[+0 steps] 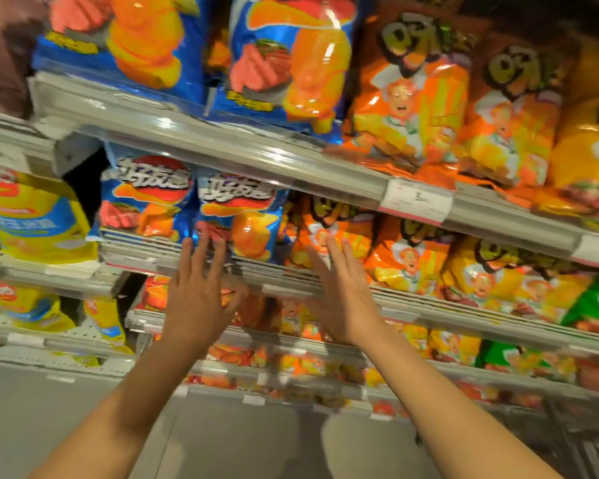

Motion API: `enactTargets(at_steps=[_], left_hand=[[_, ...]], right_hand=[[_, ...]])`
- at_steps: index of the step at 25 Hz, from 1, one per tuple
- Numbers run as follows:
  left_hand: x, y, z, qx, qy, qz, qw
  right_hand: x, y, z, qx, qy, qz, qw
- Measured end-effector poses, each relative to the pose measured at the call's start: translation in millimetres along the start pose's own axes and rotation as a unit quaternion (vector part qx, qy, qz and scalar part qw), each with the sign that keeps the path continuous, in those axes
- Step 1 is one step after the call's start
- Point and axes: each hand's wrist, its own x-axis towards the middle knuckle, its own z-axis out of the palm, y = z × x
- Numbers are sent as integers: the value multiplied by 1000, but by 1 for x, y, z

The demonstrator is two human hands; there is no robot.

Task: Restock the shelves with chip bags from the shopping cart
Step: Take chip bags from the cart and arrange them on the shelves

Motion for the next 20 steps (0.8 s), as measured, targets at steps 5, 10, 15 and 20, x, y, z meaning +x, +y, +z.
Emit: enactTargets(at_steps=[5, 10, 15, 20], left_hand=[[-27, 103, -1, -95, 50, -11, 994], [-63, 230, 35, -39, -32, 51, 997], [-83, 330, 94, -12, -54, 143, 988], [-30, 412, 125, 57, 18, 242, 968]], right_hand=[[-38, 35, -33, 95, 66, -43, 992], [-129, 138, -23, 101, 94, -14, 990], [-187, 265, -5, 97, 165, 67, 979], [-187, 362, -2, 70, 227, 87, 968]])
